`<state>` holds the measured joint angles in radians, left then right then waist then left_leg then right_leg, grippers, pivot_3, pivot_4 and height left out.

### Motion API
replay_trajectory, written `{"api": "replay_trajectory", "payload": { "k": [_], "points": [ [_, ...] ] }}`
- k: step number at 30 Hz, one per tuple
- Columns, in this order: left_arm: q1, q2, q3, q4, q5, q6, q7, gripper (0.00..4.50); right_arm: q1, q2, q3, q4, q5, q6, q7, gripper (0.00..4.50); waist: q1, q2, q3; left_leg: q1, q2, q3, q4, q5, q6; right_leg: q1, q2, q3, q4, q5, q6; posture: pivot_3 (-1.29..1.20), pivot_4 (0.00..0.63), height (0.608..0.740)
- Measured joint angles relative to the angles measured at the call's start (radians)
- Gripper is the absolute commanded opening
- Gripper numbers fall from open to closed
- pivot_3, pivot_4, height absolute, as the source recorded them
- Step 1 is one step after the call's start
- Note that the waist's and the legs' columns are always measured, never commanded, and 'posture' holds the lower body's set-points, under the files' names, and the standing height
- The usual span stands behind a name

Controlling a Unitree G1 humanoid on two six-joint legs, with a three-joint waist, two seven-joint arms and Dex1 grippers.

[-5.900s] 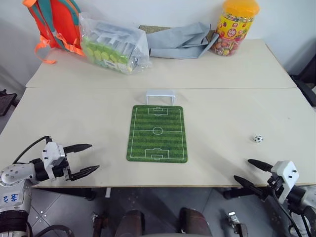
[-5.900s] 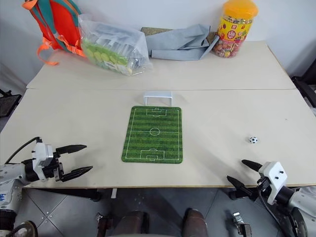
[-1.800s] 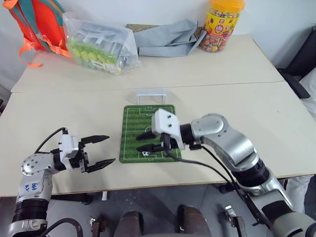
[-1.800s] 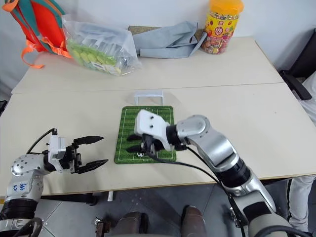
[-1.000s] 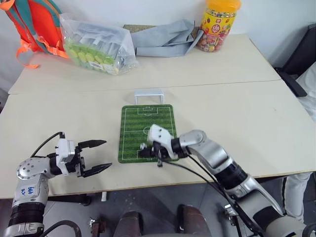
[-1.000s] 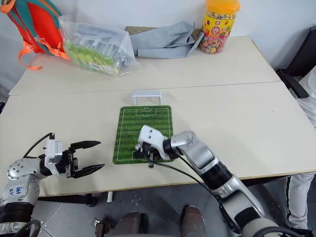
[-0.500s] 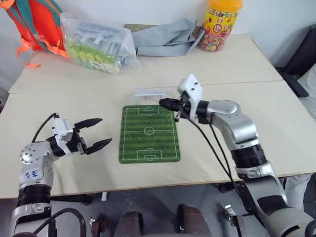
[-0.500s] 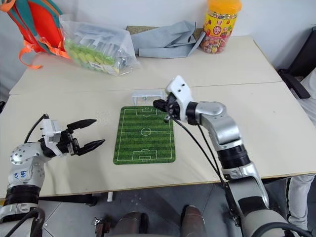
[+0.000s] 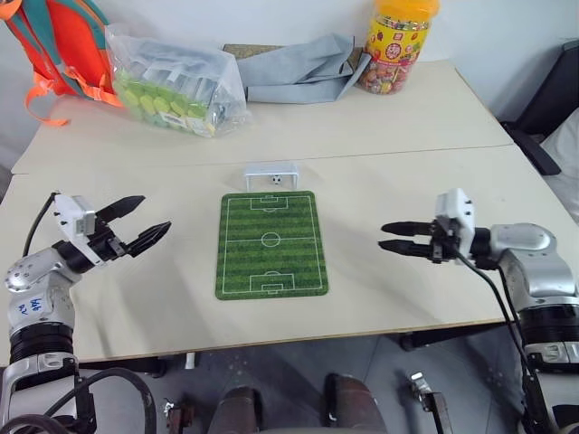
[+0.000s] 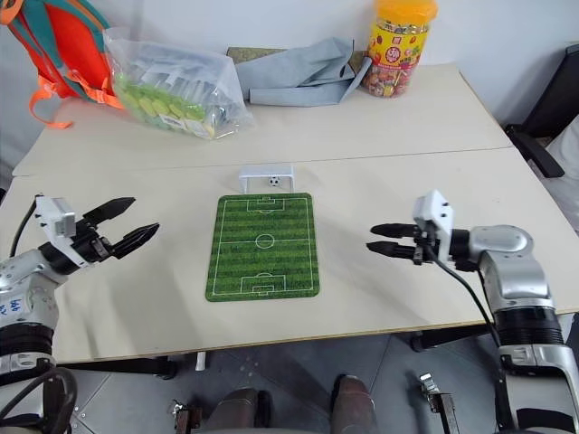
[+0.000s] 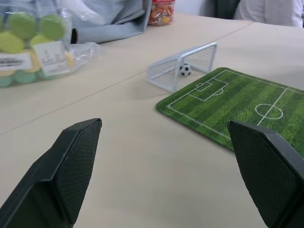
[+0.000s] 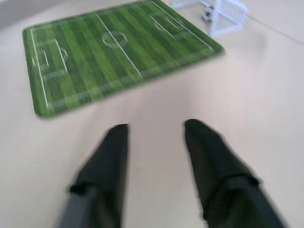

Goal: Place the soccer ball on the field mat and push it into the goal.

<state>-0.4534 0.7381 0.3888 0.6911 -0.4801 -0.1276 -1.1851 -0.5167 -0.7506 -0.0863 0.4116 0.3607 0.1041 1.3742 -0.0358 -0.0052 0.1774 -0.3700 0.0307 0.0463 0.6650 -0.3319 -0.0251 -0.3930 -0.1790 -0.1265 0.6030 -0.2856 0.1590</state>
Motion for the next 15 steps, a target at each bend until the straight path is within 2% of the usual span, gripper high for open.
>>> {"api": "replay_trajectory", "payload": {
  "k": [3, 5, 15],
  "points": [
    [0.000, 0.049, 0.027, 0.066, -0.008, -0.019, -0.078, 4.50, -0.020, -0.020, -0.032, 0.118, 0.000, -0.068, 0.028, 3.98, 0.002, 0.000, 0.000, 0.000, 0.000, 0.000, 0.000, 0.000, 0.000, 0.000, 0.000, 0.000, 0.000, 0.000, 0.000, 0.00, 0.150, 0.740],
    [-0.002, 0.077, 0.050, 0.099, -0.017, -0.028, -0.117, 4.50, -0.042, -0.031, -0.052, 0.186, 0.000, -0.106, 0.037, 4.46, 0.004, 0.000, 0.000, 0.000, 0.000, 0.000, 0.000, 0.000, 0.000, 0.000, 0.000, 0.000, 0.000, 0.000, 0.000, 0.00, 0.150, 0.740],
    [-0.026, 0.100, 0.055, 0.187, -0.016, -0.020, -0.218, 4.50, -0.095, -0.032, -0.060, 0.297, -0.009, -0.191, 0.073, 4.46, 0.006, 0.000, 0.000, 0.000, 0.000, 0.000, 0.001, 0.000, 0.000, 0.000, 0.000, 0.000, 0.001, 0.000, 0.000, 0.00, 0.150, 0.740]
  ]
}}
